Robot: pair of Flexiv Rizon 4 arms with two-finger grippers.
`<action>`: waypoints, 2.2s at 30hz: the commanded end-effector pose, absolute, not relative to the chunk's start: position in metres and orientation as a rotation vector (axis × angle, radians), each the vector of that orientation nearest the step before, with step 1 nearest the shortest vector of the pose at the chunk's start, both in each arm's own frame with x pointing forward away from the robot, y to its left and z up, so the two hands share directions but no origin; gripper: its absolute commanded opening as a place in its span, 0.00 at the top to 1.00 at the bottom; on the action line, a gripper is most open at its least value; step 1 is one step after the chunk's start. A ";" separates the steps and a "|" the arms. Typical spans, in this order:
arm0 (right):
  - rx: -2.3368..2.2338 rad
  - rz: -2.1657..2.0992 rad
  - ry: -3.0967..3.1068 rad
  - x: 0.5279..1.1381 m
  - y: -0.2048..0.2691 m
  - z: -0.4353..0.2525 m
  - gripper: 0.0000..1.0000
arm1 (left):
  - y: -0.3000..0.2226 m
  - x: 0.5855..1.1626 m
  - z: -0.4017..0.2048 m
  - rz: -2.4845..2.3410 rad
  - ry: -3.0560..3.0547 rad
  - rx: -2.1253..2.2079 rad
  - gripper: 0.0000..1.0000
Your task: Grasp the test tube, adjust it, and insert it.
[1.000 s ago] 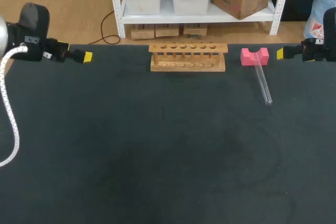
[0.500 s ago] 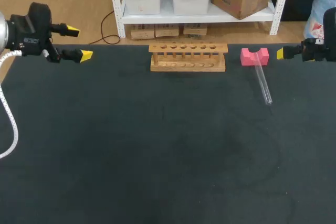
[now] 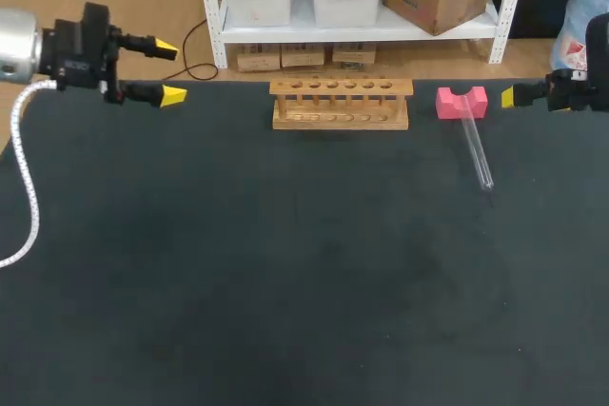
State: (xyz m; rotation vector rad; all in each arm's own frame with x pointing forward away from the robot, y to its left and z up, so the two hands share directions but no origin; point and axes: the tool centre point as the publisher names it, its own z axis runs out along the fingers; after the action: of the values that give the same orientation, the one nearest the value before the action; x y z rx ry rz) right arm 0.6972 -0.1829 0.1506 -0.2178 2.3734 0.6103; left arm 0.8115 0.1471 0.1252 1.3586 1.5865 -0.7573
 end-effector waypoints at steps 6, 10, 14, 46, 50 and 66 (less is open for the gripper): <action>-0.218 0.607 2.373 0.697 -0.183 0.150 0.00 | 0.122 0.840 0.107 -0.925 1.579 1.457 0.00; -0.218 0.607 2.373 0.697 -0.183 0.150 0.00 | 0.119 0.845 0.102 -0.939 1.602 1.441 0.00; -0.218 0.607 2.373 0.697 -0.183 0.150 0.00 | 0.118 0.847 0.100 -0.937 1.620 1.428 0.00; 0.117 -0.260 2.217 0.746 -0.159 0.141 0.00 | 0.118 0.847 0.101 -0.921 1.652 1.413 0.00; 0.113 -0.321 2.209 0.751 -0.157 0.133 0.00 | 0.118 0.847 0.101 -0.921 1.652 1.413 0.00; 0.031 -0.452 2.245 0.768 -0.168 0.075 0.00 | 0.118 0.847 0.101 -0.921 1.652 1.413 0.00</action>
State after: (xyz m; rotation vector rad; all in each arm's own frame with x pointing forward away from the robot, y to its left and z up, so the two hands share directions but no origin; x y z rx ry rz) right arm 0.7626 -0.1711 0.0833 -0.2233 2.3027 0.1128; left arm 0.8461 0.1180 0.1016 1.4124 1.6525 -0.9206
